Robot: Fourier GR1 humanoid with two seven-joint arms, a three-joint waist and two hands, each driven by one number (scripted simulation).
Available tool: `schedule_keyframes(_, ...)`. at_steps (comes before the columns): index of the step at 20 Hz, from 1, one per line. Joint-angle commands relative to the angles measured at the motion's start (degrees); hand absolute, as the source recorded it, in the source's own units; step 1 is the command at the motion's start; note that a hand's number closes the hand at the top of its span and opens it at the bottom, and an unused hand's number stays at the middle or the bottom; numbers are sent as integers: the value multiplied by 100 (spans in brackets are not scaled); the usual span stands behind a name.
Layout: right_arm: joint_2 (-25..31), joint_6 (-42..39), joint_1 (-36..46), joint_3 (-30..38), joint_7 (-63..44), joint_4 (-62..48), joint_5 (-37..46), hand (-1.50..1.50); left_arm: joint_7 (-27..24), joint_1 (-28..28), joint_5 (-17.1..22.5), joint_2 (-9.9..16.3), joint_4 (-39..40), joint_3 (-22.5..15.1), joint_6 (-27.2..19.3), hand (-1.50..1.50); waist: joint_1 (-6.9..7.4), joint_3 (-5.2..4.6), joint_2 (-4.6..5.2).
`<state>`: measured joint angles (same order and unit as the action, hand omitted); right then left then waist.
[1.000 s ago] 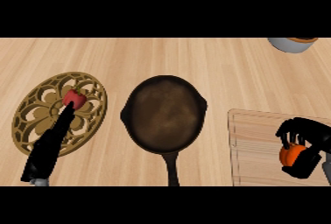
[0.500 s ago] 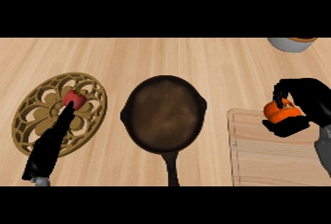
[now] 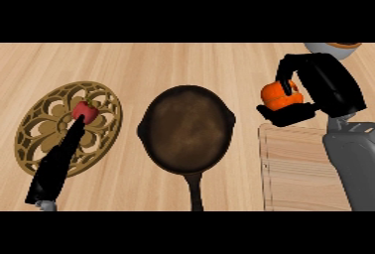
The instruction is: Pick the squash from the cutting board and place it in the pan
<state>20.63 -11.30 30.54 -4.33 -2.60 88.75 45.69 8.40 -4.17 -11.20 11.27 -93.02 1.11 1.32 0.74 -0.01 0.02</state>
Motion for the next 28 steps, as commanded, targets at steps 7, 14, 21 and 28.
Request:
schedule_keyframes(7,-1586,214,1405,-407,-376,-1700,20,150,-35,-40,116,50,-50,145,172,0,41,0,17)
schedule_keyframes(14,-2051,1218,2046,-1433,-968,-3274,-562,150,33,387,-152,-66,223,-11,51,0,159,-2,51)
schedule_keyframes(21,-2061,1595,2707,-2191,-532,-5067,-933,150,-268,-43,-9,-53,43,-48,250,0,296,0,66)
schedule_keyframes(28,-2062,1062,2353,-1967,-1066,-5322,-3110,-150,-132,373,-189,-178,191,-227,167,0,569,4,135)
